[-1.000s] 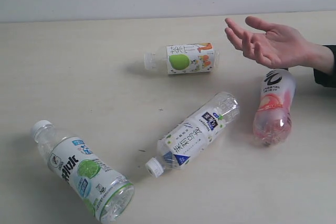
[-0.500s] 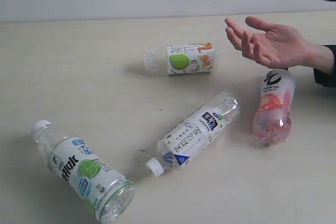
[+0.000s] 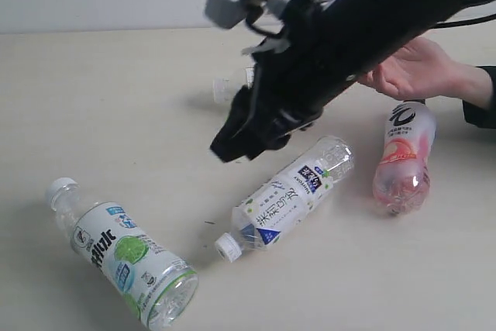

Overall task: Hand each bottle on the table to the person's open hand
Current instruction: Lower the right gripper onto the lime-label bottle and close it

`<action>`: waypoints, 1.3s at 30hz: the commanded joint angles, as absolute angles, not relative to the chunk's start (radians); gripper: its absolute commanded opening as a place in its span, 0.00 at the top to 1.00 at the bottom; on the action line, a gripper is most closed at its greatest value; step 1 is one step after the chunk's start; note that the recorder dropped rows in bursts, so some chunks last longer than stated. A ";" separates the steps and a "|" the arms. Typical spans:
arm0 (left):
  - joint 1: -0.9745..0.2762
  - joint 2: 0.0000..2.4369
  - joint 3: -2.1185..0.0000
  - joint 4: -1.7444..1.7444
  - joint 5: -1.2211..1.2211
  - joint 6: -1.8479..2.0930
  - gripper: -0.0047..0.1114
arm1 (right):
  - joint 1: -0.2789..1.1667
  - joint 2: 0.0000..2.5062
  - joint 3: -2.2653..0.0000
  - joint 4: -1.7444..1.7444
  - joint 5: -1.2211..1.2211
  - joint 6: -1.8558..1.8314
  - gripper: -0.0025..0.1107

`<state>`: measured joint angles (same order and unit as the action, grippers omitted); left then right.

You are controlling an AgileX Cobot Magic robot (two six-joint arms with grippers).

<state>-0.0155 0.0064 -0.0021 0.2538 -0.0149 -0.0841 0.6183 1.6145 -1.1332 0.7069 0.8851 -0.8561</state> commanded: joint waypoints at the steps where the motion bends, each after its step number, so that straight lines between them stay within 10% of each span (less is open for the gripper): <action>1: -0.012 0.000 0.000 0.256 -0.016 -0.083 0.96 | 0.722 1.713 -1.210 0.607 0.857 -0.751 0.47; 11: -0.012 0.000 0.000 0.256 -0.016 -0.083 0.96 | 0.900 1.871 -1.371 0.326 0.805 -0.430 0.31; 39: -0.012 0.000 0.000 0.256 -0.016 -0.083 0.96 | 1.021 2.104 -1.416 0.278 0.681 -0.382 0.26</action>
